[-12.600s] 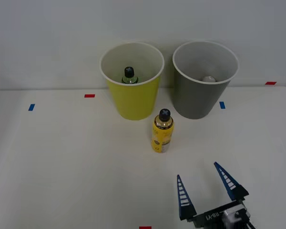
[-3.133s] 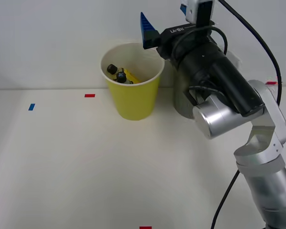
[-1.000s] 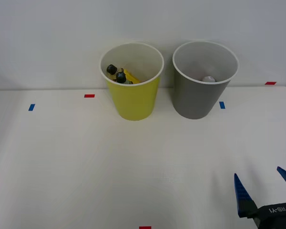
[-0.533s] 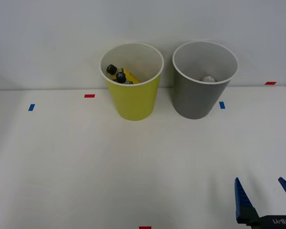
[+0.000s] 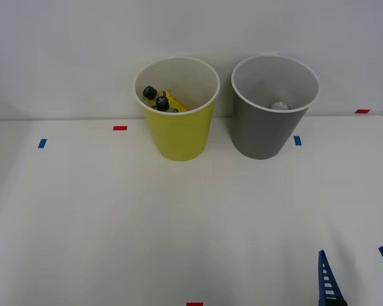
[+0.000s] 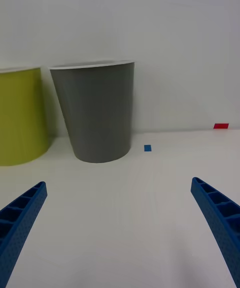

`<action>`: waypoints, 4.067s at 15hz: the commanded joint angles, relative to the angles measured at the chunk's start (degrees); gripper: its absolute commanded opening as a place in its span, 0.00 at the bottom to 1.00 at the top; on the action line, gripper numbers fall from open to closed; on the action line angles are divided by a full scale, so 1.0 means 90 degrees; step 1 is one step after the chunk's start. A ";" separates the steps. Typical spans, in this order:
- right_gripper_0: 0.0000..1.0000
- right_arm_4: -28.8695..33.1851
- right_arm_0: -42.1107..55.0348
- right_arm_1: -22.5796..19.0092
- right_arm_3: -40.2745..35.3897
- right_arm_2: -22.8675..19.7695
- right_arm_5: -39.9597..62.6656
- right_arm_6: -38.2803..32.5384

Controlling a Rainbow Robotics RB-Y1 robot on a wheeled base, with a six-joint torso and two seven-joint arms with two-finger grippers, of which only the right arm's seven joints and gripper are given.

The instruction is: Put cans in the gray bin, plastic bottles in the light green bin

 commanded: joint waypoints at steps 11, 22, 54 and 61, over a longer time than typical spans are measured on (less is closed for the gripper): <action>1.00 0.0247 0.0285 0.0227 0.0011 -0.0128 -0.0377 -0.0806; 1.00 0.0013 -0.0232 0.0325 0.1065 -0.0714 -0.1842 -0.0601; 1.00 -0.0085 -0.0271 0.0354 0.0753 -0.0655 -0.1598 -0.0533; 1.00 -0.0524 -0.0388 0.0344 0.1427 -0.0831 -0.1598 -0.0094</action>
